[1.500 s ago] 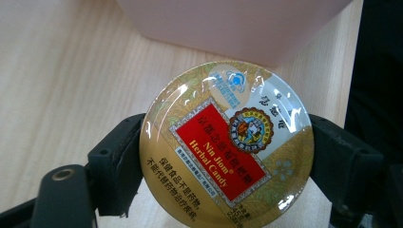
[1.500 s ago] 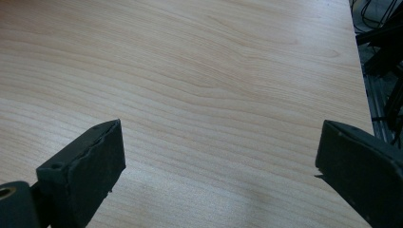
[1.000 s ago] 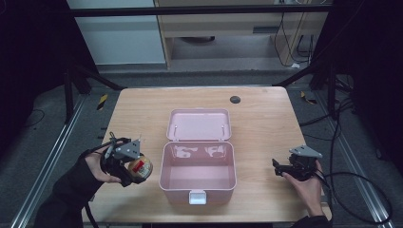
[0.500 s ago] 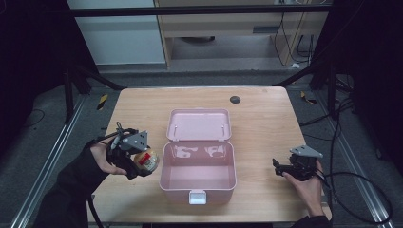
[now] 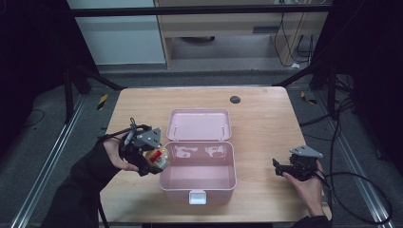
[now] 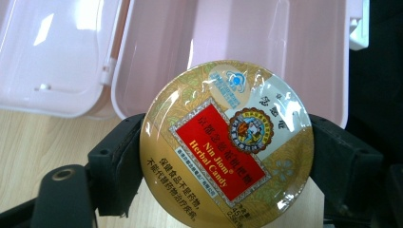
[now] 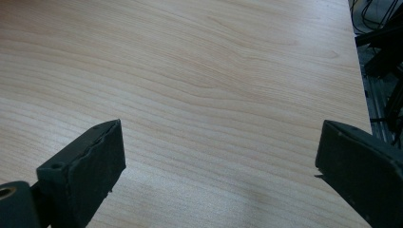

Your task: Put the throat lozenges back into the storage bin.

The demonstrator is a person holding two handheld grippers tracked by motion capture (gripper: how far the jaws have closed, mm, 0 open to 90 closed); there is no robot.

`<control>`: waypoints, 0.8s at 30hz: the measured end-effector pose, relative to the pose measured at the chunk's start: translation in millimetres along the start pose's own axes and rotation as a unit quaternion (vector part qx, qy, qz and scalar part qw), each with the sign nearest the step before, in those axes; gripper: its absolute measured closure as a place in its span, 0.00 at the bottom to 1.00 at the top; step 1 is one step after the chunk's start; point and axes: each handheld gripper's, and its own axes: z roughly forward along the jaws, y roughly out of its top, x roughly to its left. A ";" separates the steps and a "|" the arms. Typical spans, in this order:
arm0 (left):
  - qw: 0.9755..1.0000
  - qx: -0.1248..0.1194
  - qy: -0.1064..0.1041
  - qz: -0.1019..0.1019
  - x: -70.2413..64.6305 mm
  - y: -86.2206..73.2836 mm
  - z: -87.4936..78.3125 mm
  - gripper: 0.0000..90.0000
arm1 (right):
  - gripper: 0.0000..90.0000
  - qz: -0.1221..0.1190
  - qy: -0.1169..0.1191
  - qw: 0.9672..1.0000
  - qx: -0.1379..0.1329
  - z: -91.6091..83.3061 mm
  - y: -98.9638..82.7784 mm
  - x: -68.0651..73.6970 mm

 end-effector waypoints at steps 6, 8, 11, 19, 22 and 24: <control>1.000 0.000 -0.004 0.009 1.3 10.0 7.5 0.22 | 0.03 -0.003 0.000 1.000 0.002 0.4 -0.1 0.0; 1.000 -0.001 -0.006 0.011 1.9 12.8 10.8 0.22 | 0.03 -0.002 0.001 1.000 0.002 0.4 -0.2 0.2; 1.000 0.001 -0.009 0.015 3.0 17.2 16.5 0.22 | 0.03 -0.001 0.002 1.000 0.001 0.5 -0.2 0.3; 1.000 0.002 -0.021 0.022 3.7 24.7 31.5 0.22 | 0.03 -0.002 0.002 1.000 0.003 0.8 -0.6 0.4; 0.999 0.008 -0.025 0.024 3.5 24.7 37.4 0.22 | 0.03 -0.003 0.002 1.000 0.003 1.0 -0.5 0.3; 0.999 0.011 -0.027 0.025 3.1 24.5 40.7 0.22 | 0.03 -0.001 0.002 1.000 0.004 1.1 -0.6 0.4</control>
